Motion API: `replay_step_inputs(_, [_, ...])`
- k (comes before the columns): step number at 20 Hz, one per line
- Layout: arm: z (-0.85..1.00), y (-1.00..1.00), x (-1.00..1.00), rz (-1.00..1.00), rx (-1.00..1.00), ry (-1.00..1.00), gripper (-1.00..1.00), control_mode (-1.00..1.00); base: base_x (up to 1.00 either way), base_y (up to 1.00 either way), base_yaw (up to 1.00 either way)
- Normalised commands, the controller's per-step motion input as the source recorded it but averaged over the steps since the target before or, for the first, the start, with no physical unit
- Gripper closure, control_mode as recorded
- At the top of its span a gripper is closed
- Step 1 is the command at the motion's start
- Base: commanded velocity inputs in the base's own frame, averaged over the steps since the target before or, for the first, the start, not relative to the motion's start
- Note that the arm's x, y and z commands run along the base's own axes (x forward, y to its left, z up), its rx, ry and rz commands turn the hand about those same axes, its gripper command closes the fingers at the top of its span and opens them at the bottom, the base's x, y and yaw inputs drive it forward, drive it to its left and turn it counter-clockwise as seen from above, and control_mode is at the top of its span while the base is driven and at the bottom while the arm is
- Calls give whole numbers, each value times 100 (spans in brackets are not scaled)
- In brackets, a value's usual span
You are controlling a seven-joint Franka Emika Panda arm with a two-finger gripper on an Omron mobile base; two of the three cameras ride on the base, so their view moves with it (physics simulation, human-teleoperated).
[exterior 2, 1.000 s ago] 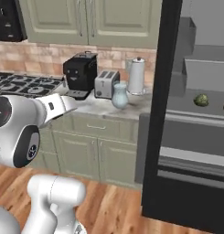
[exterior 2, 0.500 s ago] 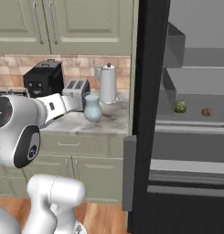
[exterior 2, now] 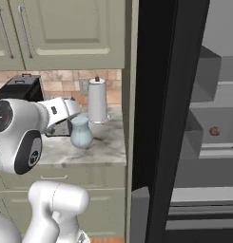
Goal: Move the artichoke and walnut from the top shelf to the second highest shelf to make space. Then, place the pitcher from the counter on the cleared top shelf.
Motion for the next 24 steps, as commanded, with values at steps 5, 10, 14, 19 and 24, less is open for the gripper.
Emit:
replay_step_inputs(5, [0,0,0,0,0,0,-100,100,35,42,-14])
replay_step_inputs(10, [-29,30,7,-3,-3,5,-100,-100,8,22,-3])
replay_step_inputs(14, [-43,45,2,-1,0,11,-100,-100,0,0,0])
replay_step_inputs(19, [-10,8,15,-6,1,8,-100,-100,0,0,0])
replay_step_inputs(24, [-15,0,26,-7,3,14,-100,-100,0,0,0])
